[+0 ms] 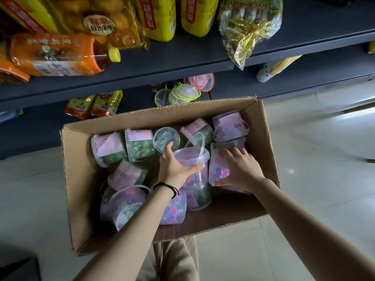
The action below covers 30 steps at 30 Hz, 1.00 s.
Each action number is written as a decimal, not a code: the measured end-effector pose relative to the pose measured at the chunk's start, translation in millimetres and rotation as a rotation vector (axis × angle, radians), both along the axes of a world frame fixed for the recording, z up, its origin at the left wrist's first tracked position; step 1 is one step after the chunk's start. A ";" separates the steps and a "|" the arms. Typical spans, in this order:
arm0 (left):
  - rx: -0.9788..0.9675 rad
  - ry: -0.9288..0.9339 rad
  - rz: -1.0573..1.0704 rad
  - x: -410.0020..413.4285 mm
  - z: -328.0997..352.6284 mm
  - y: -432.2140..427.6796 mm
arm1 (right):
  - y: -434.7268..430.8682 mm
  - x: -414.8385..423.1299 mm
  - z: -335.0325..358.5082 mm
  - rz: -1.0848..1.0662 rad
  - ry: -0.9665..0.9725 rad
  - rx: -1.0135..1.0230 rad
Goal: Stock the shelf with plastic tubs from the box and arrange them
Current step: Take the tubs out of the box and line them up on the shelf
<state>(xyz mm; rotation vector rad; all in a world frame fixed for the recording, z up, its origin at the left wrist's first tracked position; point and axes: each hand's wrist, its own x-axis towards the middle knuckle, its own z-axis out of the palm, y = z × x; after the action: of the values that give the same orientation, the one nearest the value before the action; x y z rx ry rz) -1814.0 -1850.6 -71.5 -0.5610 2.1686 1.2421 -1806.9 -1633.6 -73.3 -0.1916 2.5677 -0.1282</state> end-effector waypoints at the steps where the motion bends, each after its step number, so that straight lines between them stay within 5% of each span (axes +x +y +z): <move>1: 0.004 0.059 0.033 -2.2 -0.7 2.2 | 2.0 1.8 2.4 -0.089 0.013 -0.001; 5: -0.017 -0.001 0.208 0.8 -3.7 15.1 | 3.3 14.4 6.7 -0.487 -0.036 -0.136; 12: 0.015 -0.016 0.171 11.7 -2.9 8.0 | -5.3 31.2 14.0 -0.905 0.029 -0.414; 20: 0.192 0.334 0.289 -9.7 116.7 -48.8 | -48.8 4.8 133.8 -0.964 0.289 -0.820; 30: 0.254 0.891 0.490 -28.3 364.2 -184.5 | -201.1 -60.8 361.7 -0.631 0.393 -1.296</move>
<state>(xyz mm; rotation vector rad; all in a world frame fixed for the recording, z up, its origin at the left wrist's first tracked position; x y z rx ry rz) -1842.3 -2035.1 292.7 -0.4957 2.5614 2.3403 -1867.7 -1834.7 288.5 0.1580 2.3720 -2.1224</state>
